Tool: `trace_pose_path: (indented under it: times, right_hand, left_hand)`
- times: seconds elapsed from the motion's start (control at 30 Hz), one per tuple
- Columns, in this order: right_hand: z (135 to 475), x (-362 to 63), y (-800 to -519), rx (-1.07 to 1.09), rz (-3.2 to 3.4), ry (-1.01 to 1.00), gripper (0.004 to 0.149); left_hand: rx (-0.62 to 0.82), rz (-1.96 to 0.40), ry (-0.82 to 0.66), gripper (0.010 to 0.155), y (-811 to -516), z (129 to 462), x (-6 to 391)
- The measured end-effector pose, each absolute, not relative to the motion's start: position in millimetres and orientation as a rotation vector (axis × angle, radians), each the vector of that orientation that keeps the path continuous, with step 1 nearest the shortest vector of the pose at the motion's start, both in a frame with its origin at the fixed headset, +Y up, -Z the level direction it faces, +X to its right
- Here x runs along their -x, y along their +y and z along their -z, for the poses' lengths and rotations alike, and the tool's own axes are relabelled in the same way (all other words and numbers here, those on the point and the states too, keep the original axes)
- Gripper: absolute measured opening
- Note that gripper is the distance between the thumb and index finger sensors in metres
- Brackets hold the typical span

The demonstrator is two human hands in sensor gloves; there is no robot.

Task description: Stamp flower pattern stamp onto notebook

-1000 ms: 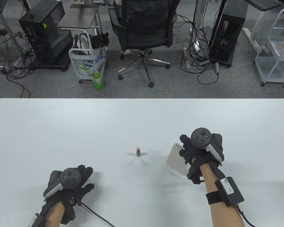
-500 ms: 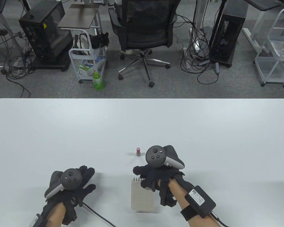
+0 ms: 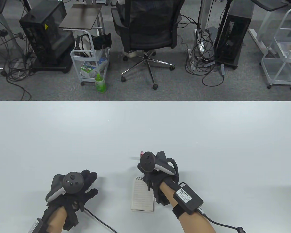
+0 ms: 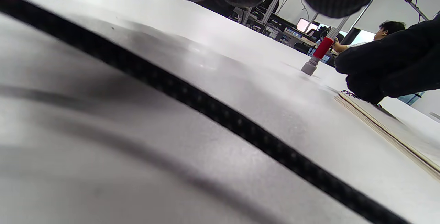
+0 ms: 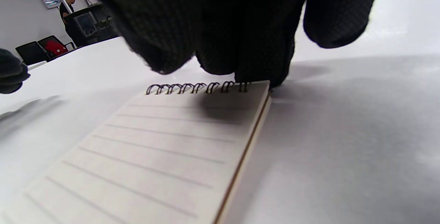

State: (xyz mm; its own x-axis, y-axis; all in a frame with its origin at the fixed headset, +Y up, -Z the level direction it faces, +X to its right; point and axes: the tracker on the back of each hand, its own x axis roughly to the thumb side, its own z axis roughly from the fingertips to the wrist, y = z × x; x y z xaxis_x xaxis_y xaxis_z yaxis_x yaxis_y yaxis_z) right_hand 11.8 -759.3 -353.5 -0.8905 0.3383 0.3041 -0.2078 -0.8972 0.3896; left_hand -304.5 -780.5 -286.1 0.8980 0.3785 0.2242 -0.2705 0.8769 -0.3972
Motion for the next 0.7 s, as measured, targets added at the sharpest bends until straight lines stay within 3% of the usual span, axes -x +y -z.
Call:
trace_pose_path:
  times: [0.13,0.23,0.33,0.43,0.7]
  right_hand:
    - [357,-13,-746,-0.529,-2.746,0.493,0.060]
    - [361,-14,-729,-0.501,-2.738,0.369,0.055]
    - [368,-10,-712,-0.427,-2.768,0.048,0.055]
    - [377,-1,-708,-0.363,-2.917,-0.111,0.058]
    - [405,25,-735,-0.275,-3.194,0.139,0.062]
  left_hand:
    - [0.368,-0.338,-0.308,0.077,-779,286,303]
    - [0.368,-0.331,-0.313,0.078,-779,286,302]
    - [0.370,-0.332,-0.314,0.078,-779,287,302]
    - [0.371,-0.337,-0.314,0.077,-779,286,302]
    - [0.368,-0.331,-0.326,0.077,-779,286,301]
